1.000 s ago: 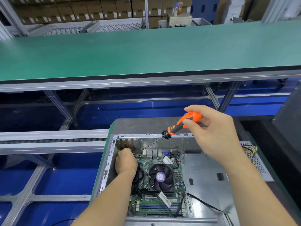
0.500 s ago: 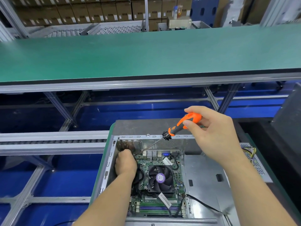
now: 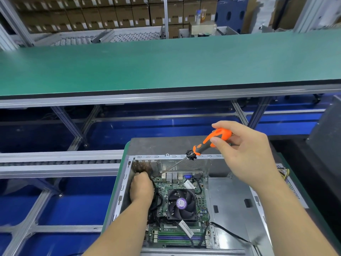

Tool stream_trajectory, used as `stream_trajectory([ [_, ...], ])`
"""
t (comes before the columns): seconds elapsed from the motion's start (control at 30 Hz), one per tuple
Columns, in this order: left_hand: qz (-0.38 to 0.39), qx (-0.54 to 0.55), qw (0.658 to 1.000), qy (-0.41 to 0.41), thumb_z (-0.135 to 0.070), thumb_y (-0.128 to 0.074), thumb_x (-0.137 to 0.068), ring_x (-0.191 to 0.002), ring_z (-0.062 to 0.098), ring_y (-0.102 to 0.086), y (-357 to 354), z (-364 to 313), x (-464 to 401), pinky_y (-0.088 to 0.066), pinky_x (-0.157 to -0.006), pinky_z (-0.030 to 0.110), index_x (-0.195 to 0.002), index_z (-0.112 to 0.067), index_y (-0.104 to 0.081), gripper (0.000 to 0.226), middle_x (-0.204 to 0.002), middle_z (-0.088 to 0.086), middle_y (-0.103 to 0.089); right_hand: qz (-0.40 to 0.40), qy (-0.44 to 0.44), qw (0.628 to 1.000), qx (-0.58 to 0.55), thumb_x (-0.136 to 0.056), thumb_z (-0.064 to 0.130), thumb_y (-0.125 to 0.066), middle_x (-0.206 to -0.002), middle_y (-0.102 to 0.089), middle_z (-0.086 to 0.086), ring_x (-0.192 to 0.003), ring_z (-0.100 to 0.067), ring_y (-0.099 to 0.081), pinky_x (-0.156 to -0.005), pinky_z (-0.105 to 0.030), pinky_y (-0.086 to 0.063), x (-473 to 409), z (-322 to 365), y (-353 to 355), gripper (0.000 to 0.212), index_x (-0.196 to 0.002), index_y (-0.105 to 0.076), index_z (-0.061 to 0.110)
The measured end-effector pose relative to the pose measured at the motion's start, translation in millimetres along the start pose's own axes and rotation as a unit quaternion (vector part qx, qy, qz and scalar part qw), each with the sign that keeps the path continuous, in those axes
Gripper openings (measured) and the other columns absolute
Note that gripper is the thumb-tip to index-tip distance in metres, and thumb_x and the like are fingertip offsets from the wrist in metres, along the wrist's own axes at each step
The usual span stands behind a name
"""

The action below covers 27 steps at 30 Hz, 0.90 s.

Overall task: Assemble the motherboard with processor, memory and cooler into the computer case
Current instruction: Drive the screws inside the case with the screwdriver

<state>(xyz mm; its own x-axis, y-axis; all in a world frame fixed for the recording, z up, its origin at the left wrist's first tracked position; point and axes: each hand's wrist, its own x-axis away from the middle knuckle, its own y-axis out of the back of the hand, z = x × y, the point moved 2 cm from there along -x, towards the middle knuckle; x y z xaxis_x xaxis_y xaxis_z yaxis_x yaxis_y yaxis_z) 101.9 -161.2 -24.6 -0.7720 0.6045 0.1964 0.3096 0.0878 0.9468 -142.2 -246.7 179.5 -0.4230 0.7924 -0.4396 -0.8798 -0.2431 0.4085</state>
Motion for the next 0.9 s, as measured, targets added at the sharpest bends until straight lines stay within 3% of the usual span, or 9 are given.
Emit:
stream_trajectory([
  [0.17, 0.011, 0.013, 1.000, 0.003, -0.003, -0.048, -0.097, -0.096, 0.030, -0.065, 3, 0, 2, -0.057, -0.079, 0.038, -0.109, -0.006, -0.067, 0.022, -0.112, 0.012, -0.063, -0.016, -0.004, 1.000, -0.005, -0.088, 0.011, -0.075, -0.086, -0.072, 0.021, -0.081, -0.005, -0.073, -0.075, -0.015, -0.055, 1, -2, 5, 0.042, -0.097, -0.062, 0.049],
  [0.3, 0.002, 0.063, 0.998, -0.006, -0.010, -0.053, -0.096, -0.081, 0.028, -0.064, 16, -7, 8, -0.051, -0.064, 0.033, -0.095, -0.007, -0.063, 0.011, -0.096, 0.011, -0.067, -0.034, -0.034, 0.999, -0.022, -0.088, 0.011, -0.074, -0.081, -0.073, 0.013, -0.080, -0.012, -0.074, -0.080, -0.037, -0.061, 1, -9, 11, 0.035, -0.098, -0.066, 0.043],
  [0.37, 0.005, 0.082, 0.997, -0.013, -0.011, -0.056, -0.094, -0.070, 0.025, -0.061, 24, -8, 15, -0.050, -0.057, 0.032, -0.086, -0.008, -0.060, 0.010, -0.085, 0.010, -0.067, -0.045, -0.057, 0.996, -0.052, -0.088, 0.008, -0.073, -0.083, -0.073, 0.007, -0.079, -0.016, -0.075, -0.075, -0.039, -0.063, 2, -11, 14, 0.031, -0.098, -0.068, 0.037],
  [0.47, 0.001, 0.139, 0.990, -0.038, -0.012, -0.058, -0.092, -0.071, 0.020, -0.060, 31, -5, 27, -0.054, -0.068, 0.036, -0.087, -0.013, -0.060, 0.006, -0.088, 0.007, -0.067, -0.077, -0.089, 0.983, -0.141, -0.091, 0.002, -0.069, -0.084, -0.071, 0.000, -0.081, -0.017, -0.075, -0.065, -0.031, -0.063, 4, -8, 21, 0.031, -0.100, -0.068, 0.031],
  [0.57, -0.025, 0.182, 0.981, -0.058, -0.014, -0.061, -0.092, -0.082, 0.015, -0.062, 36, -1, 38, -0.050, -0.073, 0.025, -0.101, -0.012, -0.067, 0.011, -0.095, 0.001, -0.067, -0.108, -0.093, 0.974, -0.174, -0.092, 0.000, -0.067, -0.079, -0.069, 0.003, -0.077, -0.012, -0.074, -0.062, -0.025, -0.061, 6, 3, 29, 0.029, -0.101, -0.068, 0.028],
  [0.7, -0.032, 0.233, 0.971, -0.050, -0.012, -0.063, -0.090, -0.092, 0.016, -0.063, 42, 2, 51, -0.047, -0.080, 0.022, -0.108, -0.011, -0.070, 0.019, -0.103, 0.003, -0.069, -0.120, -0.066, 0.974, -0.183, -0.093, 0.002, -0.067, -0.082, -0.071, 0.002, -0.084, -0.015, -0.074, -0.063, -0.027, -0.062, 5, 26, 38, 0.031, -0.102, -0.069, 0.031],
  [0.9, -0.024, 0.287, 0.956, -0.053, -0.004, -0.061, -0.089, -0.089, 0.016, -0.064, 45, 4, 61, -0.052, -0.080, 0.024, -0.104, -0.011, -0.072, 0.020, -0.103, 0.004, -0.070, -0.107, -0.006, 0.980, -0.169, -0.093, 0.005, -0.069, -0.081, -0.070, 0.012, -0.082, -0.014, -0.074, -0.064, -0.033, -0.063, 0, 63, 42, 0.030, -0.105, -0.069, 0.032],
])
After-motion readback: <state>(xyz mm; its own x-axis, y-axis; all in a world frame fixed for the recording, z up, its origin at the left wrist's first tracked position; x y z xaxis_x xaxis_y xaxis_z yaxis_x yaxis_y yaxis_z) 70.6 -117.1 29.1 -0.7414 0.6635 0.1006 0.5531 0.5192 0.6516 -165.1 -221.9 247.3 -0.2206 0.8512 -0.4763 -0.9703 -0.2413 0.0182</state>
